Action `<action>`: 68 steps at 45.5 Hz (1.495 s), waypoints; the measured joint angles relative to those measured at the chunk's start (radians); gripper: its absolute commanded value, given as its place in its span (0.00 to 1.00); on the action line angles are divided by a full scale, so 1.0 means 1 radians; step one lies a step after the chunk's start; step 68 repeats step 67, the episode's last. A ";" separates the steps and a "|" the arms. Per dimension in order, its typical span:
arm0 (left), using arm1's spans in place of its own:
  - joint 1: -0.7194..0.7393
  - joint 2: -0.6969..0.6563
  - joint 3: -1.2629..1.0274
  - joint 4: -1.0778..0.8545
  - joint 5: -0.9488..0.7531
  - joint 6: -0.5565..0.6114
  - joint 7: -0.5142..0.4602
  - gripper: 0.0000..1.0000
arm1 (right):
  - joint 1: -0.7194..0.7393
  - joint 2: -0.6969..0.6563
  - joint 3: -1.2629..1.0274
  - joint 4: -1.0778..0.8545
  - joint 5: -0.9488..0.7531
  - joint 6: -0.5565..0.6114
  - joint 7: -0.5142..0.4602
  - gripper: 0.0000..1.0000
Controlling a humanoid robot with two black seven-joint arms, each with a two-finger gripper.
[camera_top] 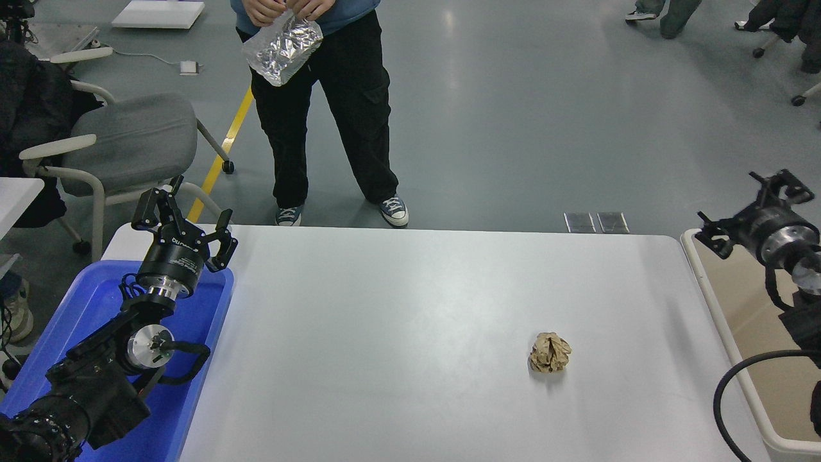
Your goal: Dispose of the paper cup in the dustbin
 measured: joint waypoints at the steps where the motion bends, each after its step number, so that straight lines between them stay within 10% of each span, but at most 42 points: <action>1: 0.000 0.000 0.000 0.000 0.000 0.000 0.000 1.00 | 0.002 0.013 -0.002 0.000 0.000 0.011 0.004 1.00; 24: 0.000 -0.001 0.000 0.000 0.000 0.000 0.000 1.00 | 0.034 0.192 -0.091 0.003 -0.007 0.100 0.143 1.00; 68: 0.000 -0.001 0.000 0.000 0.000 0.000 0.000 1.00 | -0.046 0.212 -0.125 0.176 -0.046 -0.077 0.315 1.00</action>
